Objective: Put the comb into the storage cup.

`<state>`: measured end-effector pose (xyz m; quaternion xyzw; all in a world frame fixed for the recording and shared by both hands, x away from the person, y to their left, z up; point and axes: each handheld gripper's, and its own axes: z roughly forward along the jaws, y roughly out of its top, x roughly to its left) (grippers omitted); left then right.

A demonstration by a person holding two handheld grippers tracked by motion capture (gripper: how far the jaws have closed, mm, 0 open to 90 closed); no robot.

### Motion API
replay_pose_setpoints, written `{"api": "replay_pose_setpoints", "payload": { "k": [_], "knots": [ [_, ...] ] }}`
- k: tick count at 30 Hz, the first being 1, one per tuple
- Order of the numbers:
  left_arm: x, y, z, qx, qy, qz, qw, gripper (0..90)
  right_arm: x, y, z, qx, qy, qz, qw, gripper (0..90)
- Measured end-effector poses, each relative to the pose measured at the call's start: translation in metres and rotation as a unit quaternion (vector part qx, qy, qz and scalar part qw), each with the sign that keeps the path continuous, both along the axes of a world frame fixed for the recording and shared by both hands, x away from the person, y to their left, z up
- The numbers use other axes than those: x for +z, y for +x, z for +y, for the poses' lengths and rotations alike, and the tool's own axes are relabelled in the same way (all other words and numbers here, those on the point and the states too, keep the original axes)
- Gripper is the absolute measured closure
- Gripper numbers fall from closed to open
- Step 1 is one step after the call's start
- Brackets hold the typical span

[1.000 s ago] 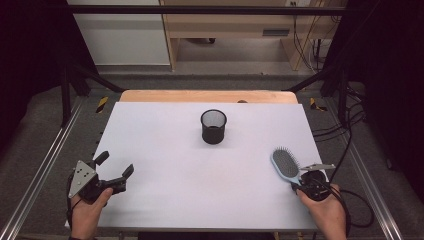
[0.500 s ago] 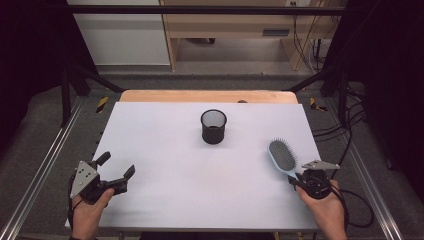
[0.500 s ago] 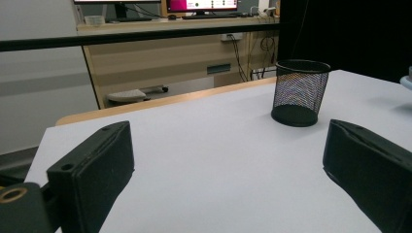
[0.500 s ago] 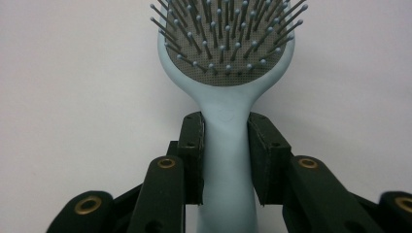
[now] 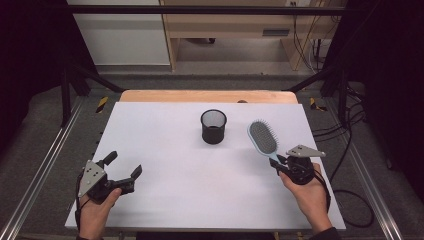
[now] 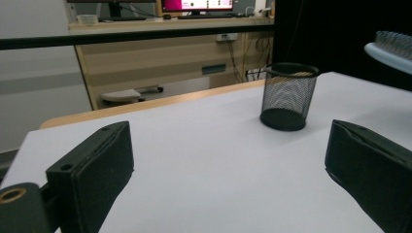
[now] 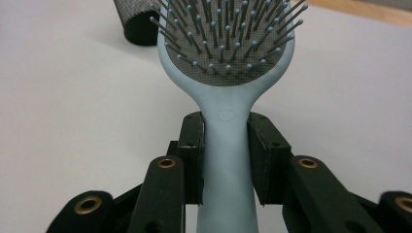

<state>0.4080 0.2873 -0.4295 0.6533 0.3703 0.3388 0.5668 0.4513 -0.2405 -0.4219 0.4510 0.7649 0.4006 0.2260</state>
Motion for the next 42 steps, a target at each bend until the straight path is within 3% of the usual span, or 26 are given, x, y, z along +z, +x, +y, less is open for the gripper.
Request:
{"api": "replay_pose_setpoints", "payload": {
  "k": [5,11,18,21,25,27,33,37,42],
  "knots": [
    [0.008,0.008,-0.020,-0.003,-0.002,-0.004,1.0000,4.4,0.008,0.002,0.012,0.021,0.018,-0.024,0.9993,69.4],
    [0.032,0.021,-0.042,-0.036,-0.017,-0.015,0.9991,4.2,0.020,0.002,0.028,0.047,0.042,-0.060,0.9962,69.5],
    [0.052,0.042,-0.075,-0.077,-0.037,-0.024,0.9960,3.4,0.029,0.004,0.058,0.071,0.056,-0.080,0.9927,69.4],
    [0.050,0.048,-0.088,-0.096,-0.064,-0.009,0.9933,3.6,0.028,0.006,0.071,0.083,0.063,-0.085,0.9909,69.5],
    [0.045,0.044,-0.100,-0.113,-0.063,0.000,0.9916,3.3,0.025,0.003,0.086,0.103,0.074,-0.087,0.9881,69.5],
    [0.042,0.041,-0.103,-0.115,-0.081,0.006,0.9900,3.2,0.024,0.000,0.094,0.109,0.077,-0.090,0.9870,69.5],
    [0.039,0.031,-0.118,-0.133,-0.087,0.016,0.9871,3.1,0.022,-0.009,0.115,0.123,0.090,-0.096,0.9837,69.5],
    [0.039,0.025,-0.128,-0.127,-0.081,0.021,0.9884,3.4,0.020,-0.012,0.122,0.129,0.093,-0.096,0.9826,69.5],
    [0.037,0.021,-0.135,-0.143,-0.090,0.032,0.9852,3.2,0.016,-0.015,0.124,0.131,0.095,-0.097,0.9821,69.5]
  ]
}}
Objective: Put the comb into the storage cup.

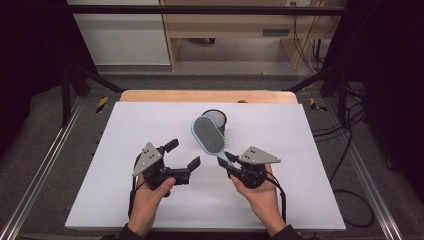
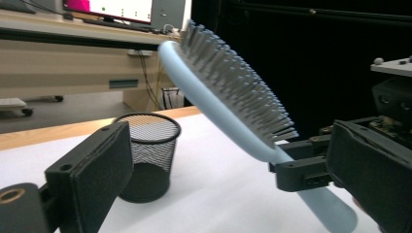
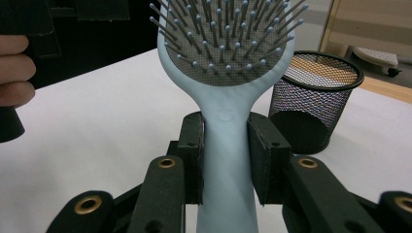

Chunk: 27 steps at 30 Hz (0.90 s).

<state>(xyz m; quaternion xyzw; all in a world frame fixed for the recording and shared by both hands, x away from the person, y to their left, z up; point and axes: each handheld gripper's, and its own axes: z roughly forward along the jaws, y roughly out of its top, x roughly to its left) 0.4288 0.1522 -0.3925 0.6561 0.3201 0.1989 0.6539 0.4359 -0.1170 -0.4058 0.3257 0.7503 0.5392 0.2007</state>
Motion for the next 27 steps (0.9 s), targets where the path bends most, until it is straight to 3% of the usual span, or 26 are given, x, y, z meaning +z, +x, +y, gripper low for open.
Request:
{"api": "replay_pose_setpoints", "payload": {
  "k": [8,15,23,27],
  "knots": [
    [-0.001,0.000,-0.003,-0.010,-0.020,0.014,0.9996,3.5,-0.003,-0.006,0.013,0.018,-0.003,-0.010,0.9998,69.5],
    [-0.003,0.003,0.004,0.002,-0.035,0.028,0.9990,4.1,-0.007,-0.014,0.034,0.040,-0.019,-0.027,0.9987,69.5],
    [-0.010,0.008,0.015,-0.002,-0.069,0.061,0.9958,7.4,-0.012,-0.016,0.052,0.051,-0.030,-0.034,0.9977,69.5],
    [-0.012,0.010,0.016,-0.010,-0.091,0.077,0.9928,11.6,-0.012,-0.017,0.053,0.050,-0.027,-0.037,0.9977,69.5]
  ]
}}
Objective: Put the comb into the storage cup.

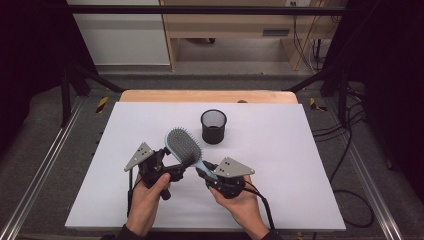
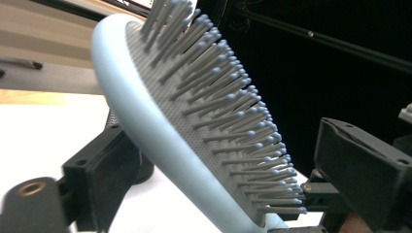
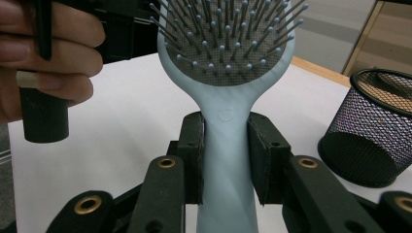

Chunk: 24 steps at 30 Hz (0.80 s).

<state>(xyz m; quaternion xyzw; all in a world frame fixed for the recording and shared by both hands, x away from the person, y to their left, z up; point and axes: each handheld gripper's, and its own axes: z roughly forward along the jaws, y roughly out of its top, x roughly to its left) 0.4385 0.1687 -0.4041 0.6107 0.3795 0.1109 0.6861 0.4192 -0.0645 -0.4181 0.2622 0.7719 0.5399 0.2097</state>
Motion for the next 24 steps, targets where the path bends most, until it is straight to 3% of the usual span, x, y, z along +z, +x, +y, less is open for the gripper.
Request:
{"api": "replay_pose_setpoints", "payload": {
  "k": [6,8,12,24],
  "knots": [
    [0.000,-0.003,-0.001,-0.003,-0.020,0.010,0.9997,15.4,-0.001,-0.001,-0.002,0.000,-0.004,-0.005,1.0000,69.5],
    [-0.001,-0.003,0.001,0.000,-0.017,0.009,0.9998,17.4,0.000,-0.001,-0.001,0.001,-0.002,-0.008,1.0000,69.4],
    [-0.001,-0.002,0.007,0.006,-0.043,0.018,0.9989,22.9,-0.001,-0.002,0.001,-0.001,-0.011,-0.014,0.9998,69.4],
    [-0.007,-0.003,0.012,0.022,-0.060,0.058,0.9963,35.1,-0.006,-0.005,0.010,0.005,-0.026,-0.018,0.9995,69.5]
  ]
}}
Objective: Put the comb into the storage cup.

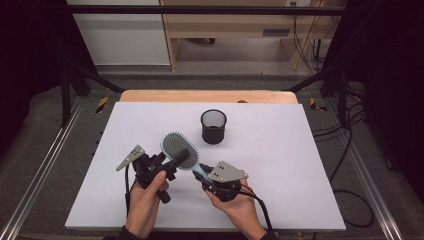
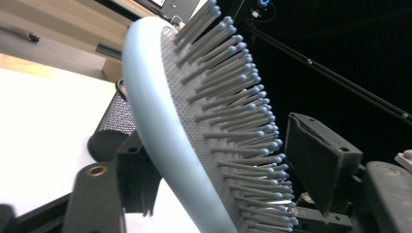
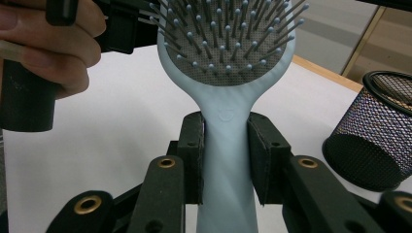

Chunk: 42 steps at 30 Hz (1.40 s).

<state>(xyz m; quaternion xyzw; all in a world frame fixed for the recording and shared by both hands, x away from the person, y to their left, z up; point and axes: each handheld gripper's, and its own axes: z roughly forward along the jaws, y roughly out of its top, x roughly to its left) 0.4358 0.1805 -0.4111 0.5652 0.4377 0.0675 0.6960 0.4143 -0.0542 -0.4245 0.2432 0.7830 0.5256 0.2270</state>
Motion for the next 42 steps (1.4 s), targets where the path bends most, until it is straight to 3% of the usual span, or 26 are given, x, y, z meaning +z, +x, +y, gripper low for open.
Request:
{"api": "replay_pose_setpoints", "payload": {
  "k": [3,7,11,17,23,35,42],
  "knots": [
    [0.002,-0.001,0.000,-0.007,-0.017,0.008,0.9998,38.8,-0.002,-0.001,0.001,0.000,-0.004,-0.001,1.0000,69.4],
    [0.006,-0.004,-0.006,-0.010,-0.005,-0.003,0.9999,41.9,-0.004,-0.002,0.000,-0.005,-0.009,0.000,0.9999,69.5],
    [0.005,-0.006,-0.006,-0.009,-0.014,-0.003,0.9999,44.0,-0.003,-0.003,-0.002,-0.006,-0.011,0.000,0.9999,69.5],
    [0.003,-0.008,-0.003,-0.010,-0.019,0.007,0.9997,48.0,-0.006,-0.003,0.002,-0.007,-0.017,0.007,0.9998,69.5],
    [-0.001,-0.007,-0.002,-0.010,-0.038,0.017,0.9991,50.3,-0.006,-0.004,0.003,-0.007,-0.022,0.006,0.9997,69.5],
    [-0.001,-0.010,-0.006,-0.012,-0.032,0.015,0.9993,53.0,-0.009,-0.003,-0.001,-0.005,-0.024,0.018,0.9995,69.5],
    [-0.006,-0.008,-0.002,-0.011,-0.051,0.028,0.9983,53.8,-0.010,-0.003,0.002,-0.003,-0.025,0.022,0.9994,69.5]
  ]
}}
